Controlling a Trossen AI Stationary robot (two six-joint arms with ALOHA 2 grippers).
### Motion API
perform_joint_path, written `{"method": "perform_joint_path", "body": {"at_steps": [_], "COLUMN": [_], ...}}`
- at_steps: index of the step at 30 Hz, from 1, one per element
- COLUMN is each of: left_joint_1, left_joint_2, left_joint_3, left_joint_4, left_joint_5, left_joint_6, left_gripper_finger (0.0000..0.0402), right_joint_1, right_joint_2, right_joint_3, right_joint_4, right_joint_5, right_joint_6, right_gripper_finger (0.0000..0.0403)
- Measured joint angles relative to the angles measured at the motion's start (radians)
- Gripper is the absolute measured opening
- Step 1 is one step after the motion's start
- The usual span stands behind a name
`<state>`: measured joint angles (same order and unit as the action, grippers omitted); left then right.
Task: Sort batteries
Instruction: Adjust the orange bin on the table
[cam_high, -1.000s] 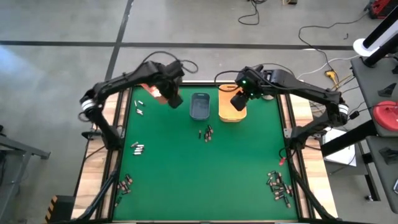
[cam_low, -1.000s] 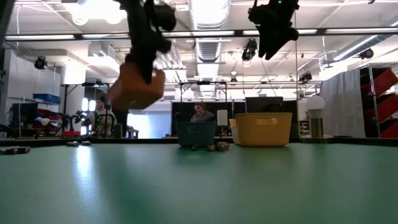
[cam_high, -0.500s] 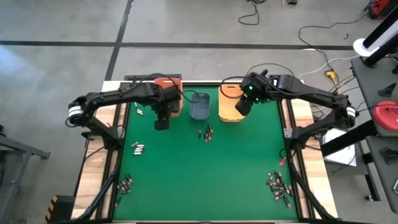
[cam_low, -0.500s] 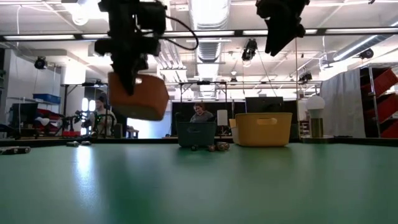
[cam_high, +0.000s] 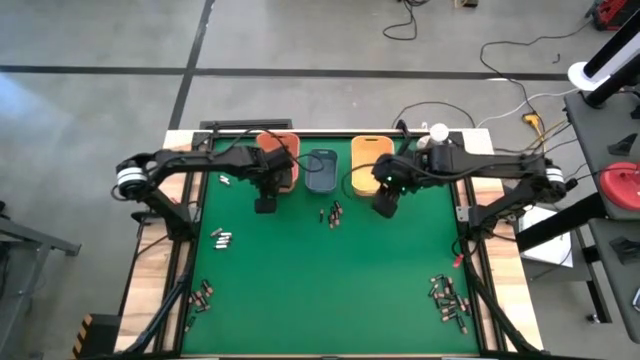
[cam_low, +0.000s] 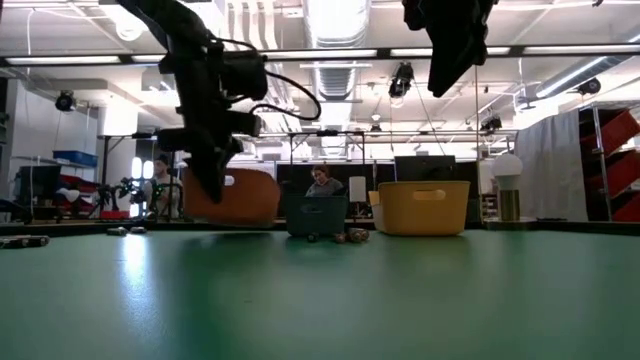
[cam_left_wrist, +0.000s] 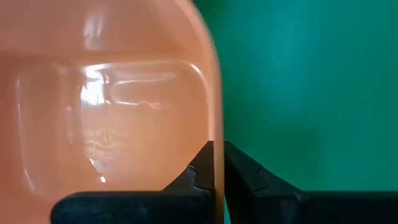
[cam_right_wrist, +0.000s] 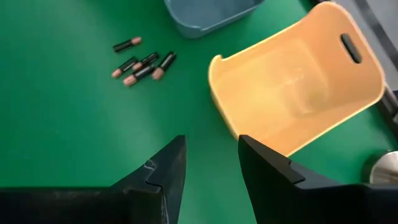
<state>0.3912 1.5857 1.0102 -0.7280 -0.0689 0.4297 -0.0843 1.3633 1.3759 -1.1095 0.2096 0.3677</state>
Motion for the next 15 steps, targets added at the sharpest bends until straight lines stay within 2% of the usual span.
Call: {"method": "perform_joint_path", "body": {"at_steps": [5, 15], "left_joint_1": [0.0, 0.006], "left_joint_2": [0.024, 0.059], "left_joint_3": [-0.016, -0.017], "left_joint_4": [0.05, 0.049], "left_joint_5": [0.0, -0.002], "left_joint_6": [0.0, -0.002], "left_gripper_finger": [0.0, 0.0], "right_joint_1": [0.039, 0.104], "right_joint_2": [0.006, 0.007], "right_joint_3": [-0.007, -0.1], "right_joint_4": [0.023, 0.122], "right_joint_5": [0.007, 0.027], "right_joint_6": [0.015, 0.054], "right_gripper_finger": [0.0153, 0.017]}}
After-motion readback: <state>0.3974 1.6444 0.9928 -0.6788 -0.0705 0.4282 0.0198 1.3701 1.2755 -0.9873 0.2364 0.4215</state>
